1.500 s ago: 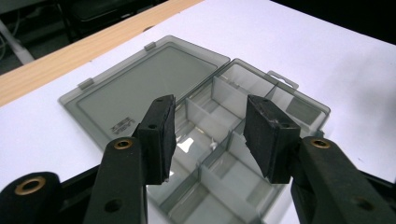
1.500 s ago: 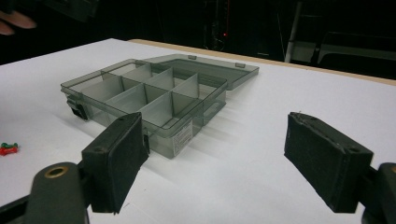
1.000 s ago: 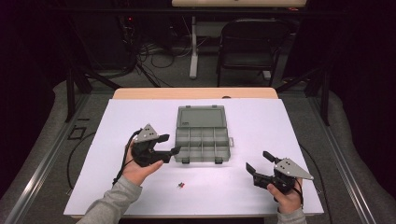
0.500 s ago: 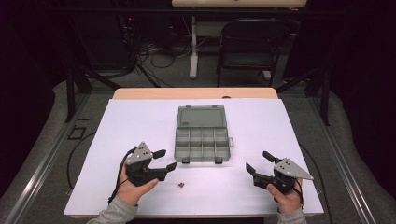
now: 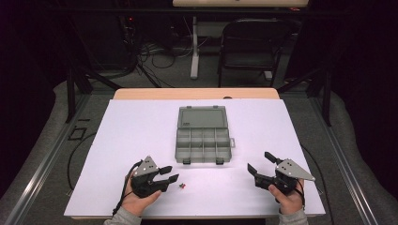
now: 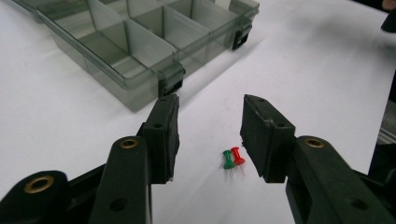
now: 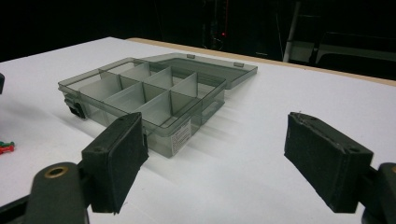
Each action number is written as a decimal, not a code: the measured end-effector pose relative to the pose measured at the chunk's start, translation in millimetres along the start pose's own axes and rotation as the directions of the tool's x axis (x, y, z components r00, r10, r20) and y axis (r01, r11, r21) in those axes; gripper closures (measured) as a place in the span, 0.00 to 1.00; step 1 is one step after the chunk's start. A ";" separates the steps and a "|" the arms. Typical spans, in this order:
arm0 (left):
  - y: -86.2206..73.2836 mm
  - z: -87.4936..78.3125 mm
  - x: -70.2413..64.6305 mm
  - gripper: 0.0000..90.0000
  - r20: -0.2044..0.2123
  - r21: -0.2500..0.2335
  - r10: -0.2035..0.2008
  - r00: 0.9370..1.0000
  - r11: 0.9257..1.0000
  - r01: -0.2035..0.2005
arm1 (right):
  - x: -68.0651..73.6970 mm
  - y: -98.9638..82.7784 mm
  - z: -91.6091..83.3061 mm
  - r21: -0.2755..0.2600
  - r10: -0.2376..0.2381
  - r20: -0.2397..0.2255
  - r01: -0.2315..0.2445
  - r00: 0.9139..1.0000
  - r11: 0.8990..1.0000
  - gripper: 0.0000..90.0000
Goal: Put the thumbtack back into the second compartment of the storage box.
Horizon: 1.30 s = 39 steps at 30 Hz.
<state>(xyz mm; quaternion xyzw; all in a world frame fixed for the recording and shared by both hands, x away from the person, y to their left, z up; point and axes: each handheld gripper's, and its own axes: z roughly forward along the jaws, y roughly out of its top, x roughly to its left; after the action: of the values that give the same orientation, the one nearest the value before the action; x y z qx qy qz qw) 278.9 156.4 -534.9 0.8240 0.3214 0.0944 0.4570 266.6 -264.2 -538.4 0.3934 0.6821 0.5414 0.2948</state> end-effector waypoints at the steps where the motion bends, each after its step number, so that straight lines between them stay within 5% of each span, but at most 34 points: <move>1: -1.5 1.9 -0.5 0.67 -0.003 0.005 0.000 1.000 1.000 0.000 | 0.0 0.1 -0.2 0.001 -0.001 0.000 0.001 1.000 1.000 0.22; 13: -11.2 18.2 -2.4 0.84 0.031 0.098 -0.027 0.999 0.995 0.023 | 0.2 0.1 -0.3 0.002 0.000 -0.004 0.000 1.000 1.000 0.22; 23: -14.8 23.1 -3.8 0.88 0.064 0.126 -0.079 0.995 0.989 0.071 | 0.4 0.1 -0.2 0.001 0.001 -0.006 -0.001 1.000 1.000 0.22; 39: -17.5 26.2 -1.5 0.94 0.073 0.151 -0.091 0.993 0.985 0.079 | 0.5 0.3 -0.6 0.004 -0.002 -0.006 0.002 1.000 1.000 0.22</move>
<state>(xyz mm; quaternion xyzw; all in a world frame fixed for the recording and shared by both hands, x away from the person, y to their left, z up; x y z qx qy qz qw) 281.8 144.0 -563.8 0.8442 0.3439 0.0176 0.4108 265.8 -264.1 -537.9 0.3917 0.6845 0.5408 0.2926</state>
